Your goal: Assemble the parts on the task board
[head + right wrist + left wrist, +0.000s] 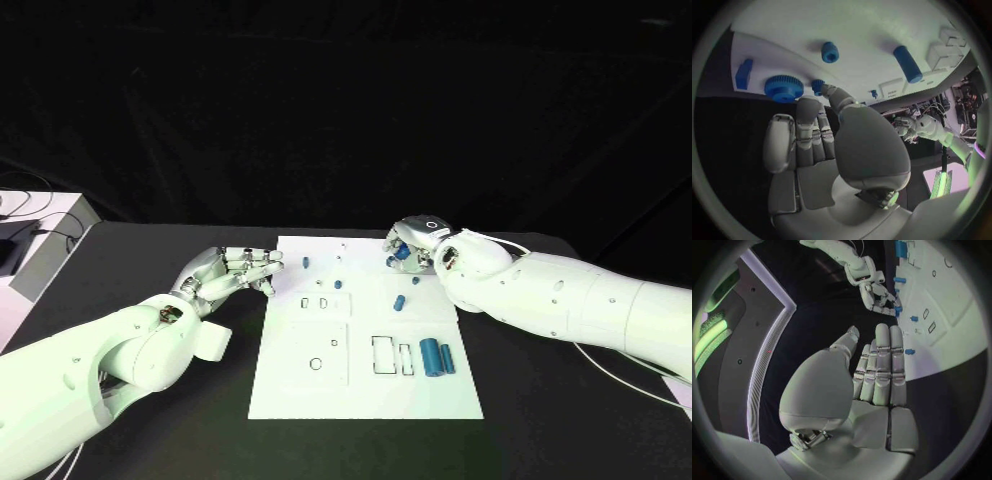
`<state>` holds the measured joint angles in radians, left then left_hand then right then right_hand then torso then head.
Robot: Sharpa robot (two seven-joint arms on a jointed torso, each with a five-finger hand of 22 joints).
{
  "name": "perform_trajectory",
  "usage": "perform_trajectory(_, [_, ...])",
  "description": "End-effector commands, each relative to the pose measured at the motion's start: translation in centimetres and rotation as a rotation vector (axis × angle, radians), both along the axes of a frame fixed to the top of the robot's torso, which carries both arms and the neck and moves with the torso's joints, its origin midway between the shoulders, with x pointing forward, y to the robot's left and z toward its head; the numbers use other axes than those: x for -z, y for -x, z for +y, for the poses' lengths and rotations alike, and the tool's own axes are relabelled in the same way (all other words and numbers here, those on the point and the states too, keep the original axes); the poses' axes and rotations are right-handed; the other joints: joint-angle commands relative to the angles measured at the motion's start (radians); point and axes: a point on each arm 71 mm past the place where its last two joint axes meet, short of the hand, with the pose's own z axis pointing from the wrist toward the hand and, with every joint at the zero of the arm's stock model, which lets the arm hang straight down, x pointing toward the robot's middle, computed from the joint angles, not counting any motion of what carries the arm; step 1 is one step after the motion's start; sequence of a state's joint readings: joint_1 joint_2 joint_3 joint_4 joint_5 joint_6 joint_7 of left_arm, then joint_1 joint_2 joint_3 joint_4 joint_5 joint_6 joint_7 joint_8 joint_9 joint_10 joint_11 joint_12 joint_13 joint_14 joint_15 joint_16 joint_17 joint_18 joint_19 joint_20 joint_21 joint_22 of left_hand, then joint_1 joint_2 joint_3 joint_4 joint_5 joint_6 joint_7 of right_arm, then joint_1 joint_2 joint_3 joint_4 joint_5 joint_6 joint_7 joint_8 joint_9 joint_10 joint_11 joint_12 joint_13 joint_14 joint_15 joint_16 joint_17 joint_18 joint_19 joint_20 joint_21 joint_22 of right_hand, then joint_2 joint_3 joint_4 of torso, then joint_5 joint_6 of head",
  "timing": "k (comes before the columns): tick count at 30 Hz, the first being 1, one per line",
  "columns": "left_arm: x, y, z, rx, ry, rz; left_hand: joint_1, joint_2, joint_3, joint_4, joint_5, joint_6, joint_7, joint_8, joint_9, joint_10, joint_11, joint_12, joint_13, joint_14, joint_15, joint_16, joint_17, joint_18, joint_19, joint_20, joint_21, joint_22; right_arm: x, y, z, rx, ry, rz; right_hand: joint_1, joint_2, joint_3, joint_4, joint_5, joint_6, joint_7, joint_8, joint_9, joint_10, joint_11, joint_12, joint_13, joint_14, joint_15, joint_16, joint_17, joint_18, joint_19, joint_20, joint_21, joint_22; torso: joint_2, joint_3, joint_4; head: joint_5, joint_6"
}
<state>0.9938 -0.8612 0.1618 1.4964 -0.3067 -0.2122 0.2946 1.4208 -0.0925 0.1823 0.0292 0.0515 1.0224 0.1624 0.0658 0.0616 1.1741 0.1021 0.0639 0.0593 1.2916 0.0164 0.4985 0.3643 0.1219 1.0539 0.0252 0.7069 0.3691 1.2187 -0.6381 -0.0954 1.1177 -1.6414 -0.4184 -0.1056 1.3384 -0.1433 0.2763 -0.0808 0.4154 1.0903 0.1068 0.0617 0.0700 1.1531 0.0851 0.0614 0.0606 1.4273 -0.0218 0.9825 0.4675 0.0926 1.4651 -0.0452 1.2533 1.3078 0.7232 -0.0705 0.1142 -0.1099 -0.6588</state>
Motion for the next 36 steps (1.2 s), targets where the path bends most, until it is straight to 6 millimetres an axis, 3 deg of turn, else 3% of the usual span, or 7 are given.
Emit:
perform_trajectory(1, [0.03,0.03,-0.13,0.010,0.001,-0.001,0.007,-0.001,0.001,0.006,-0.003,-0.002,0.007,-0.003,0.001,-0.006,0.005,-0.006,-0.001,0.000,0.004,-0.007,-0.001,0.008,-0.003,-0.001,-0.004,-0.003,0.01,-0.01,0.02,-0.008,-0.010,0.003,-0.014,0.001,0.019,-0.015,-0.005,-0.004,0.008,0.000,-0.001,-0.006,0.000,-0.003,0.000,0.003,-0.004,-0.004,-0.003,0.013,0.081,-0.002,-0.003,0.018,0.001,-0.0008,0.0008,0.000,-0.004])
perform_trajectory(6, [0.16,-0.01,-0.08,0.007,0.000,0.001,0.007,-0.001,0.001,0.006,-0.003,-0.002,0.007,-0.003,0.001,-0.006,0.005,-0.006,-0.001,-0.001,0.004,-0.007,-0.001,0.008,-0.003,-0.001,-0.004,-0.003,0.11,-0.04,0.08,-0.011,-0.010,0.014,-0.033,0.008,0.046,-0.039,-0.005,0.003,0.011,0.000,-0.001,0.002,-0.002,-0.002,0.000,0.004,-0.005,-0.003,-0.004,0.012,0.081,-0.003,0.000,0.018,0.001,-0.0025,0.0003,-0.001,-0.008])
perform_trajectory(13, [0.30,-0.03,0.01,0.004,-0.001,0.003,0.010,0.000,0.003,0.005,-0.003,-0.002,0.007,-0.003,0.001,-0.007,0.005,-0.006,-0.001,-0.001,0.003,-0.007,-0.001,0.008,-0.003,-0.001,-0.003,-0.004,0.34,-0.05,0.20,-0.015,-0.002,0.037,-0.042,0.014,0.052,-0.052,-0.006,0.011,0.013,0.001,-0.001,0.005,-0.002,-0.002,0.000,0.003,-0.004,-0.003,-0.006,0.013,0.081,-0.002,-0.001,0.015,0.001,-0.0017,-0.0007,0.000,-0.012])
perform_trajectory(36, [0.28,0.05,0.01,0.007,-0.001,0.003,0.009,-0.001,0.007,0.005,-0.002,-0.003,0.007,-0.003,0.001,-0.007,0.005,-0.005,-0.001,-0.002,0.004,-0.007,0.000,0.008,-0.006,-0.001,0.002,-0.005,0.87,-0.16,0.12,-0.017,0.027,0.092,-0.045,0.031,0.061,-0.055,0.002,0.035,0.016,0.001,0.000,0.019,-0.005,-0.002,0.000,0.003,-0.006,-0.003,-0.006,0.013,0.081,-0.003,-0.002,0.012,0.001,-0.0028,0.0007,-0.003,-0.015])
